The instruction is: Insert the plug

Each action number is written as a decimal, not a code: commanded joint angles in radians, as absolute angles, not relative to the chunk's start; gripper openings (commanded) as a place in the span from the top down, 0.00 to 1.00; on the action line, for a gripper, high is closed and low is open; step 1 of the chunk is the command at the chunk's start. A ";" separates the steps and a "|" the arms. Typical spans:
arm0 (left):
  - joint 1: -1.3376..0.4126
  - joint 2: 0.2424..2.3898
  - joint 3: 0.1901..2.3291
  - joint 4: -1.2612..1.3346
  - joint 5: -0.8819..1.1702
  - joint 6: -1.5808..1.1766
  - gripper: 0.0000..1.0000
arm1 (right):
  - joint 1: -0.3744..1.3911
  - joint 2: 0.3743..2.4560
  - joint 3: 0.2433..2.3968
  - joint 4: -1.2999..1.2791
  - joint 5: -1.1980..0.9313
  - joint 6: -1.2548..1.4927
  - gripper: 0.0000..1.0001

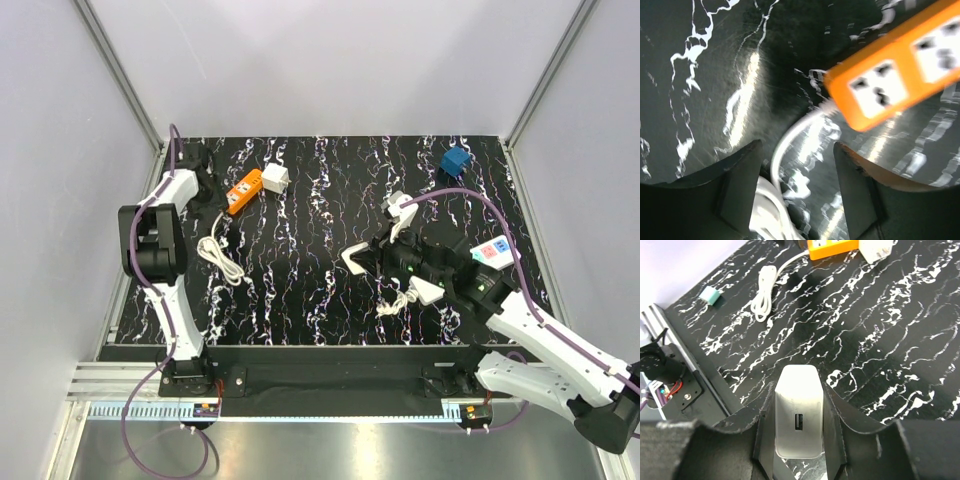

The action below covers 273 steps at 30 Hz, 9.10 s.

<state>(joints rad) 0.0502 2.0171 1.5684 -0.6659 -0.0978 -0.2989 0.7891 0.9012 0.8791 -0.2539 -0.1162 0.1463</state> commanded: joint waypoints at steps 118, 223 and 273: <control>0.092 1.463 0.957 -0.393 0.689 -0.647 0.01 | 0.710 2.072 1.752 -0.500 -0.425 -0.571 1.00; 0.182 1.215 1.097 -0.778 0.034 -0.776 0.01 | 0.719 1.754 1.465 -0.259 -0.210 -0.318 0.06; 0.572 1.582 1.026 -0.738 -0.041 -0.847 1.00 | 0.732 1.322 1.150 -0.215 -0.247 0.021 0.01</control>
<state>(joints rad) 0.6056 1.6314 0.9668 -0.7750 -0.0910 -0.9363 0.7265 1.3113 1.0592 -0.1650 -0.3359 -0.0467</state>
